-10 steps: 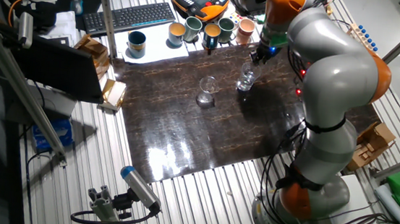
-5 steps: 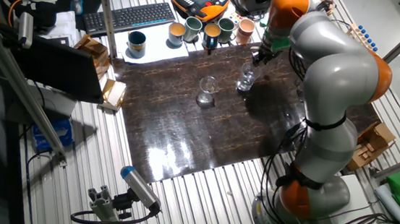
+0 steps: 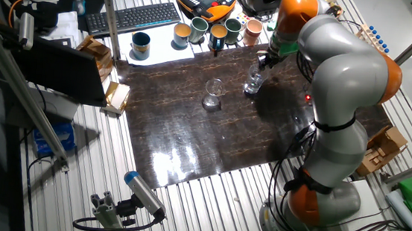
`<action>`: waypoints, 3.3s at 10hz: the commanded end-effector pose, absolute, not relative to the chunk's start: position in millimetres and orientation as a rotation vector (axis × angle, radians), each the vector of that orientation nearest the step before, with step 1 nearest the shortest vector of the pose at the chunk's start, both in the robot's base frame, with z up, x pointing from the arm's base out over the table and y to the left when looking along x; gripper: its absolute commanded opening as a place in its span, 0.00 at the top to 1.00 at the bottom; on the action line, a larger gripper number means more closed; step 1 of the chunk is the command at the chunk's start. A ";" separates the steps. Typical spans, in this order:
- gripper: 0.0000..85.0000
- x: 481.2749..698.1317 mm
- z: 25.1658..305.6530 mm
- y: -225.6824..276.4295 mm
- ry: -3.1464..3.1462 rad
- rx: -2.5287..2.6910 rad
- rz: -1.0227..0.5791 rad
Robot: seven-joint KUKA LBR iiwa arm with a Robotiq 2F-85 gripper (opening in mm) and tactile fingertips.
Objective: Pour the water from one cup into another empty cup
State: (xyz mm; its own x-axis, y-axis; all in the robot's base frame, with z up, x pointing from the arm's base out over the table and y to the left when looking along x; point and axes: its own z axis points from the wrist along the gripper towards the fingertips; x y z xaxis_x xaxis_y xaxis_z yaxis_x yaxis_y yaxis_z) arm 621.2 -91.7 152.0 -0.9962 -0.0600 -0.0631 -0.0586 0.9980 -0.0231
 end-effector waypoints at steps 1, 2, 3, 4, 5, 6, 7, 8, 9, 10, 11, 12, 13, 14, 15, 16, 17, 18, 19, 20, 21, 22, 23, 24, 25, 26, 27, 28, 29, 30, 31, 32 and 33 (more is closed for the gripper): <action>0.50 621.5 150.1 -91.8 3.076 -0.091 -0.029; 0.51 621.6 146.5 -92.3 3.073 -0.096 -0.027; 0.52 622.1 141.8 -92.4 3.071 -0.103 -0.015; 0.53 622.0 139.6 -92.8 3.070 -0.107 -0.008; 0.55 621.4 137.3 -93.8 3.070 -0.112 -0.004; 0.56 620.2 134.6 -93.6 3.070 -0.114 0.003; 0.56 618.9 133.0 -92.2 3.070 -0.114 0.006; 0.58 617.9 131.8 -91.8 3.070 -0.116 0.010; 0.61 617.3 131.2 -92.0 3.072 -0.127 0.020; 0.64 617.3 131.2 -92.0 3.076 -0.135 0.024; 0.66 617.3 131.1 -91.9 3.079 -0.139 0.029; 0.69 617.3 131.1 -91.9 3.080 -0.142 0.032; 0.71 617.3 131.1 -92.1 3.081 -0.147 0.032; 0.72 617.2 131.2 -92.1 3.081 -0.149 0.034; 0.73 617.2 131.2 -92.1 3.081 -0.149 0.036; 0.74 617.2 131.2 -92.2 3.081 -0.151 0.039; 0.74 617.2 131.2 -92.3 3.082 -0.154 0.039; 0.75 617.2 131.1 -92.3 3.083 -0.156 0.041; 0.76 617.2 131.1 -92.3 3.086 -0.159 0.044; 0.77 617.2 131.1 -92.3 3.086 -0.158 0.046; 0.78 617.2 131.1 -92.3 3.089 -0.159 0.049; 0.80 617.2 131.0 -92.3 3.093 -0.164 0.054; 0.82 617.2 131.0 -92.3 3.099 -0.166 0.061; 0.85 617.2 131.0 -92.3 3.104 -0.174 0.064; 0.85 617.2 130.8 -92.2 3.108 -0.177 0.069; 0.82 617.3 130.7 -92.0 3.107 -0.177 0.067; 0.82 617.4 130.8 -92.1 3.110 -0.184 0.065; 0.93 617.5 131.0 -92.3 3.122 -0.193 0.073; 0.95 617.6 131.0 -92.4 3.126 -0.198 0.076; 0.92 617.6 131.0 -92.3 3.126 -0.200 0.074; 0.92 617.7 131.2 -92.3 3.125 -0.200 0.071; 0.93 617.8 131.3 -92.2 3.126 -0.205 0.071; 0.95 617.8 131.3 -92.2 3.129 -0.210 0.072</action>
